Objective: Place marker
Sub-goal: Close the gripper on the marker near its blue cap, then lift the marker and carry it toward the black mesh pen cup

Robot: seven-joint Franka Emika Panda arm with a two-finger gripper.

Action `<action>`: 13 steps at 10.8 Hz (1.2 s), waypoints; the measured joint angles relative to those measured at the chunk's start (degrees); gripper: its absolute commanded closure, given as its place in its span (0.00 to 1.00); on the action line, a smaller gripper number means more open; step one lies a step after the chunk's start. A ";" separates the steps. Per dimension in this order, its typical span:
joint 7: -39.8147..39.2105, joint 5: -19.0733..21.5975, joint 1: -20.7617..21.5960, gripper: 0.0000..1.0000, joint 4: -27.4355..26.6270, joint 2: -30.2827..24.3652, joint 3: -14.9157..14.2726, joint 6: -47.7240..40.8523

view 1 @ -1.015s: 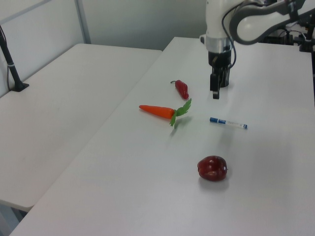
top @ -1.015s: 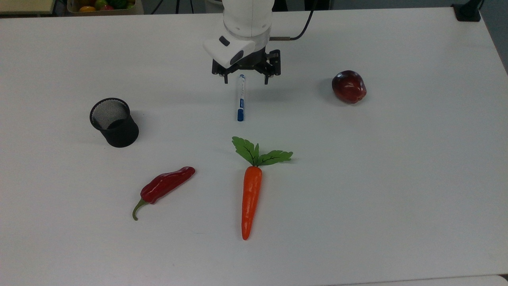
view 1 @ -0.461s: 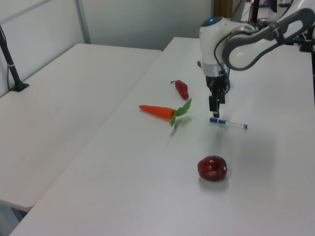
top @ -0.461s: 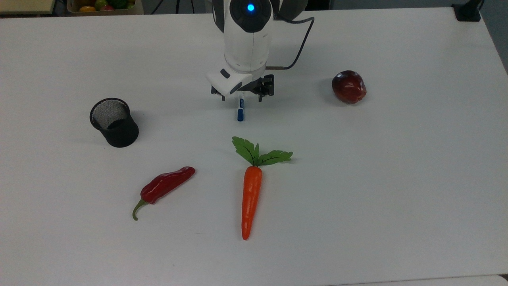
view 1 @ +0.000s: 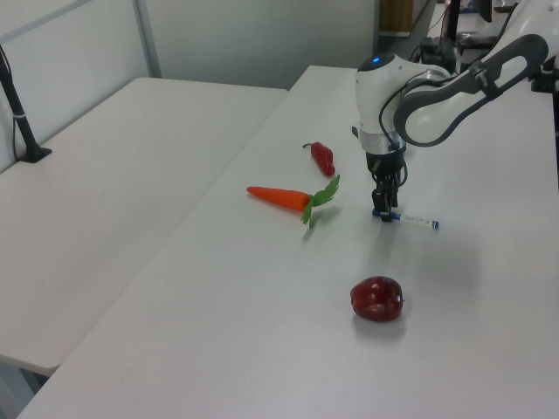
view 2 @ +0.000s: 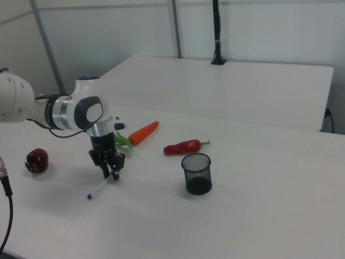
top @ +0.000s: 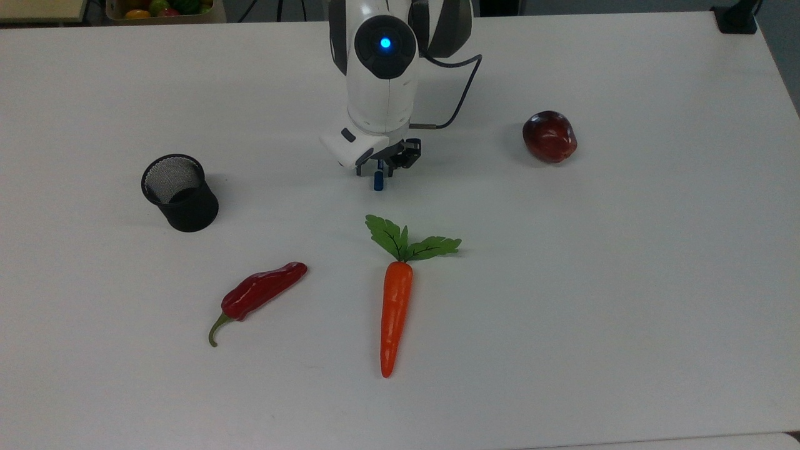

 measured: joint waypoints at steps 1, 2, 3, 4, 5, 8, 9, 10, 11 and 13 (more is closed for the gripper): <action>0.11 0.00 -0.03 0.90 0.00 0.01 0.00 0.02; 0.54 0.00 -0.03 0.93 0.00 0.02 0.00 0.03; 1.05 0.00 -0.02 0.95 0.00 0.02 0.02 0.05; 1.63 -0.01 0.00 0.96 0.06 -0.01 0.05 0.07; 2.19 -0.01 0.07 0.96 0.08 -0.01 0.09 0.07; 3.45 -0.01 0.49 0.96 0.88 -0.66 0.11 -0.08; 3.65 -0.02 0.52 0.96 1.78 -1.36 0.29 -1.83; 3.76 -0.01 0.53 0.96 3.42 -2.16 0.65 -4.81; 4.06 -0.01 0.53 0.96 5.60 -2.97 1.04 -7.96; 4.57 0.00 0.53 0.96 9.80 -4.89 1.38 -13.37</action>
